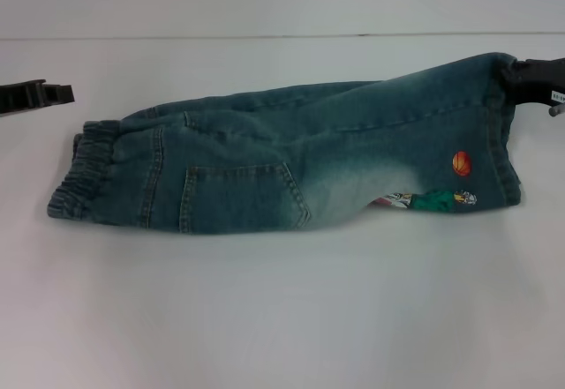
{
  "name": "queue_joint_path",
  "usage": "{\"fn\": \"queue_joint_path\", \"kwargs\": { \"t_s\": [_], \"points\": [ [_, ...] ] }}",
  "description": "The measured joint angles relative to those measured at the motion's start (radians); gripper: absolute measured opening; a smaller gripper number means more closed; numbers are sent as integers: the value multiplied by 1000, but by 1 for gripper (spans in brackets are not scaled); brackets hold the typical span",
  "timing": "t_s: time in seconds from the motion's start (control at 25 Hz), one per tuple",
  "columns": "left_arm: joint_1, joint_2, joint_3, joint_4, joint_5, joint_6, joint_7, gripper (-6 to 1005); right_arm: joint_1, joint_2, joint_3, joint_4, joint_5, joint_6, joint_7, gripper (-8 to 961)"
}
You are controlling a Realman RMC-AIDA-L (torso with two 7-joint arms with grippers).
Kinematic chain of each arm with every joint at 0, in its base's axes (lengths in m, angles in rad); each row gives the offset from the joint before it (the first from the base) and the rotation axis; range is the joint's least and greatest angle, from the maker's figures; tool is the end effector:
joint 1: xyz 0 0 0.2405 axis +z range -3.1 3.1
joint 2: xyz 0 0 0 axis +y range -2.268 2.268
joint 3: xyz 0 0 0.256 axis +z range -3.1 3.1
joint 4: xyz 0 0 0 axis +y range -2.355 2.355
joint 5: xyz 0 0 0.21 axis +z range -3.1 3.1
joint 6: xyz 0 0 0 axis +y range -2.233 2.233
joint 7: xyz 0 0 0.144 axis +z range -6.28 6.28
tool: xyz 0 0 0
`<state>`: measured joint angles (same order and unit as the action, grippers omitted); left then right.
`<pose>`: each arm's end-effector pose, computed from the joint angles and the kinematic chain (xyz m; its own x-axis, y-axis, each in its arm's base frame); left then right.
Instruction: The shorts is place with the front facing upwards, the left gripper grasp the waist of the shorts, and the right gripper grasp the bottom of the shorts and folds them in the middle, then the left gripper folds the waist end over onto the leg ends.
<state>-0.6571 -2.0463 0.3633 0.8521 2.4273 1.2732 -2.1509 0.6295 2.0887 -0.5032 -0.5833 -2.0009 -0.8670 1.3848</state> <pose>-0.3039 0.3954 0.0838 0.3786 0.7045 0.6003 0.9242 -0.2532 -0.2858 0.3131 0.4130 0.0322 0.7346 -0.4005 -0.5476 -0.6782 -0.4130 -0.6078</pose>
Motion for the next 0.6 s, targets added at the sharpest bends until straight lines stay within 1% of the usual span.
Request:
{"fn": "queue_joint_path", "kwargs": {
  "t_s": [0.12,0.32,0.48,0.6],
  "points": [
    [-2,-1,13,-1,0,-7,0,66,6,0,0,1,4,1,-20,26],
    [2,-14,40,4,-7,-27,14,67,19,0,-5,12,11,29,-39,23],
    [15,-17,46,5,-43,-24,58,68,29,1,-34,15,11,84,-41,27],
    [38,-21,46,7,-90,-14,106,69,38,2,-55,25,12,113,-41,30]
  ]
}}
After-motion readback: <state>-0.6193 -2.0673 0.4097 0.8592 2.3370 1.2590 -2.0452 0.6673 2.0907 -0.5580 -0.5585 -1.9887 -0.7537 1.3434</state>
